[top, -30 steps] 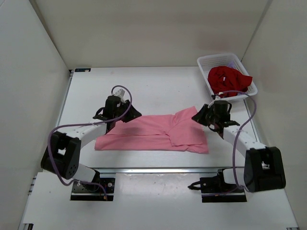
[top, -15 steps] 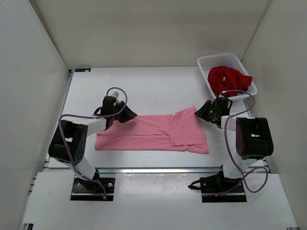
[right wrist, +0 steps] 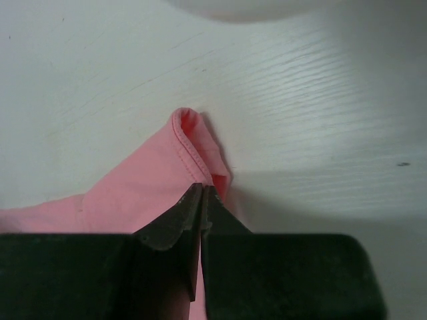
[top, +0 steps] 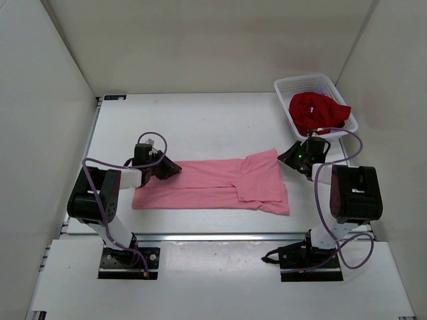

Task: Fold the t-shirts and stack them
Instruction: Fold the other side of the tshirt into a rectangle

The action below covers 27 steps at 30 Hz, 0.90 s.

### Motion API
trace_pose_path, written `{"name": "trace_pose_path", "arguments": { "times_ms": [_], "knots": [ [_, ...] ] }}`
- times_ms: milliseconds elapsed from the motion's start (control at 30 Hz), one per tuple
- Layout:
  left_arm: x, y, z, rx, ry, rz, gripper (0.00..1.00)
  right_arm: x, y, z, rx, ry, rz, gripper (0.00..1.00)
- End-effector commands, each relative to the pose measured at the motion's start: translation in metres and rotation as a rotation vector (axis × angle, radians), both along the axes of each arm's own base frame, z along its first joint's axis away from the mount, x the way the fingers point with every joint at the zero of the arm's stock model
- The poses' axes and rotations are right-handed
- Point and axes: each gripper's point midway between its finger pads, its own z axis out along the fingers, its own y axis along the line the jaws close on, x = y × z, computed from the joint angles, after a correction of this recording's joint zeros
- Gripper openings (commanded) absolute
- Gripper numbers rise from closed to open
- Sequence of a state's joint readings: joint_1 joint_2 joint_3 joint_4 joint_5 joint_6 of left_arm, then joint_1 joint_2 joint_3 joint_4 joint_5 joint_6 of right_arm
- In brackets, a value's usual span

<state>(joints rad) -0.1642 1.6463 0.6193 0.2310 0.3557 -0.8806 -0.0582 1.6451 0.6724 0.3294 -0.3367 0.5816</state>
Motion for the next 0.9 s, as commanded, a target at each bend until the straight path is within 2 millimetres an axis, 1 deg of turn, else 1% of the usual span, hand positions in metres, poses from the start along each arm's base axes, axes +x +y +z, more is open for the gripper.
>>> {"name": "trace_pose_path", "arguments": {
  "times_ms": [0,33,167,233,267,300,333,367,400,433,467,500,533,567,600,633,667,700,733,767,800,833,867],
  "knots": [
    [0.007,0.001,0.008,-0.025,-0.037,0.008,0.33,0.008,-0.018,0.022,-0.009,-0.082,-0.058,0.0],
    [0.005,0.004,0.004,-0.022,-0.032,0.011,0.33,0.01,-0.022,0.024,-0.021,-0.09,-0.064,0.0],
    [0.007,0.011,0.004,-0.041,-0.024,0.045,0.32,0.012,-0.023,0.021,-0.016,-0.068,-0.065,0.0],
    [0.01,0.019,0.007,-0.043,-0.029,0.065,0.32,0.008,-0.026,0.014,-0.027,-0.038,-0.081,0.01],
    [0.014,0.019,0.012,-0.041,-0.046,0.068,0.32,0.01,-0.028,0.016,-0.037,-0.047,-0.091,0.0],
    [0.017,0.022,0.016,-0.037,-0.056,0.079,0.32,0.004,-0.032,0.009,-0.046,-0.016,-0.115,0.0],
    [0.02,0.03,0.016,-0.026,-0.054,0.104,0.33,0.005,-0.036,0.009,-0.053,-0.016,-0.131,0.0],
    [0.022,0.029,0.022,-0.019,-0.076,0.103,0.33,0.003,-0.037,0.012,-0.051,-0.025,-0.129,0.0],
    [0.024,0.034,0.026,-0.015,-0.08,0.123,0.32,0.005,-0.037,0.019,-0.046,-0.046,-0.133,0.0],
    [0.025,0.041,0.029,-0.005,-0.086,0.151,0.32,0.004,-0.039,0.019,-0.053,-0.046,-0.141,0.0],
    [0.026,0.042,0.035,-0.022,-0.107,0.174,0.31,0.002,-0.038,0.02,-0.051,-0.043,-0.143,0.0],
    [0.022,0.043,0.043,-0.035,-0.135,0.184,0.32,0.006,-0.038,0.028,-0.068,-0.062,-0.146,0.01],
    [0.023,0.041,0.057,-0.046,-0.178,0.198,0.32,0.005,-0.034,0.032,-0.064,-0.065,-0.137,0.03],
    [0.022,0.04,0.063,-0.017,-0.195,0.195,0.32,0.005,-0.031,0.038,-0.064,-0.077,-0.14,0.07],
    [0.024,0.036,0.079,0.004,-0.246,0.169,0.33,0.004,-0.03,0.048,-0.072,-0.098,-0.147,0.09],
    [0.022,0.034,0.087,0.036,-0.267,0.165,0.33,0.002,-0.028,0.05,-0.094,-0.1,-0.151,0.15],
    [0.023,0.029,0.093,0.079,-0.29,0.142,0.34,0.002,-0.026,0.061,-0.106,-0.123,-0.153,0.17],
    [0.023,0.025,0.103,0.11,-0.328,0.122,0.34,0.002,-0.028,0.068,-0.132,-0.142,-0.166,0.21],
    [0.021,0.017,0.108,0.119,-0.342,0.1,0.35,0.001,-0.024,0.069,-0.157,-0.141,-0.165,0.22],
    [0.018,0.012,0.106,0.133,-0.341,0.077,0.35,0.001,-0.019,0.073,-0.178,-0.162,-0.152,0.23],
    [0.018,0.007,0.104,0.132,-0.338,0.062,0.35,0.003,-0.017,0.074,-0.188,-0.169,-0.145,0.24],
    [0.017,0.005,0.097,0.127,-0.32,0.056,0.36,0.008,-0.014,0.074,-0.202,-0.169,-0.134,0.27],
    [0.022,0.003,0.101,0.099,-0.325,0.059,0.35,0.008,-0.015,0.063,-0.221,-0.13,-0.126,0.28]
  ]
}}
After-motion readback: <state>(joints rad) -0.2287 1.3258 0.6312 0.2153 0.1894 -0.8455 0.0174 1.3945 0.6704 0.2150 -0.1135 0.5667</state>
